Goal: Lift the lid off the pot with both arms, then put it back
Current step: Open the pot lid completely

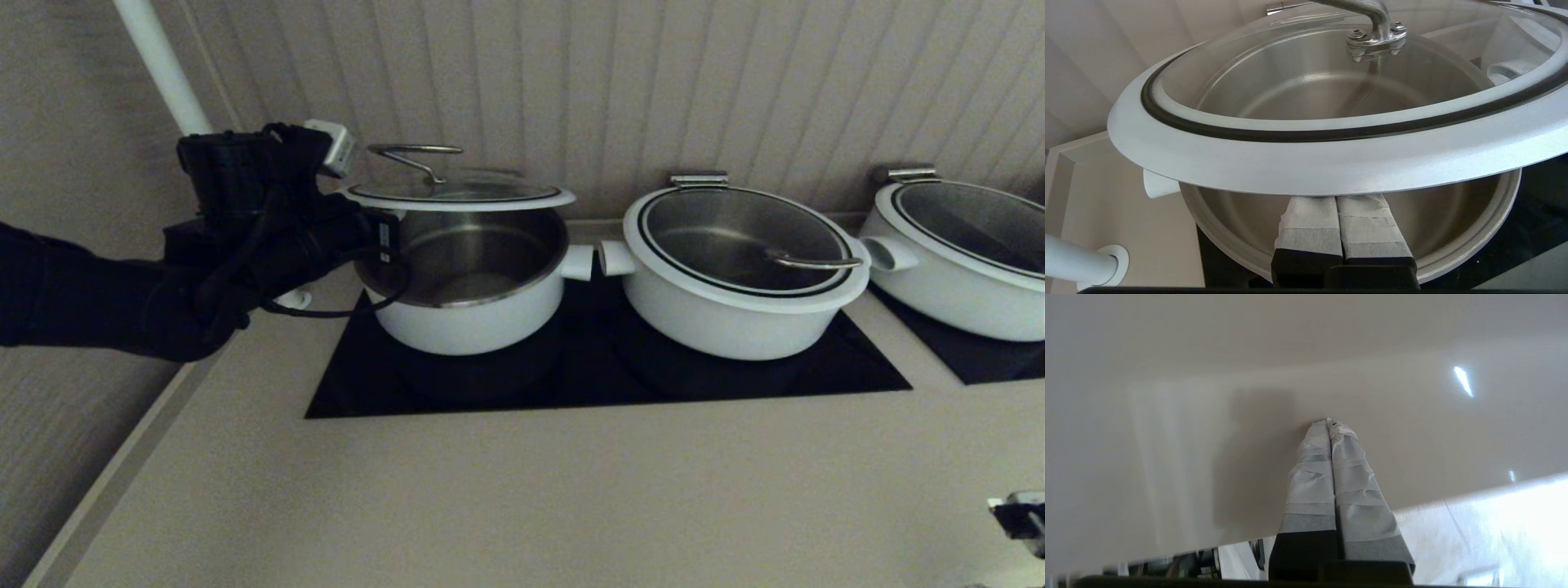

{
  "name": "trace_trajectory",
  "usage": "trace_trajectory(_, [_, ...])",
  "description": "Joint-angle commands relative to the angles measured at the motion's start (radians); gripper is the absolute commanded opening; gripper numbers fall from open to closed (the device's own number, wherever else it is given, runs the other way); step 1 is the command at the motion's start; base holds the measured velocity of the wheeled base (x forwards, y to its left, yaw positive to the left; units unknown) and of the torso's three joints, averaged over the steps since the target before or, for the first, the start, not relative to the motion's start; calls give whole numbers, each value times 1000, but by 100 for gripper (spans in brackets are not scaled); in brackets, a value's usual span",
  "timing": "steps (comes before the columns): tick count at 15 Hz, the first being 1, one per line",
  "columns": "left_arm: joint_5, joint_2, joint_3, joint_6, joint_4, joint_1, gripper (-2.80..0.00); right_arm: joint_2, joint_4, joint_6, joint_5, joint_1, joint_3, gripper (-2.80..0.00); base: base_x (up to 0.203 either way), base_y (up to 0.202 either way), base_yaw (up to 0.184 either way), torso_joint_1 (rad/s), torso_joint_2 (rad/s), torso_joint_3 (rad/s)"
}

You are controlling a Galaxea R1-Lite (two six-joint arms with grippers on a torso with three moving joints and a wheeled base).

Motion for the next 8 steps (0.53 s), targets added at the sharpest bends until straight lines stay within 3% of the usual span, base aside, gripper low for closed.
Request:
trace_trajectory(1, [1,2,1,1,-4,0,-280,-78,22,-1,-15,-45,0,-280,0,0,0,0,0,0])
trace_trajectory(4, [1,-3,3,1,-4,0,-280,-168,73,1,-3,-45,0,-280,0,0,0,0,0,0])
trace_trajectory(8, [1,-6,1,1,-4,0,-280,-500,272,-63,181,-40,-1,-280,0,0,0,0,0,0])
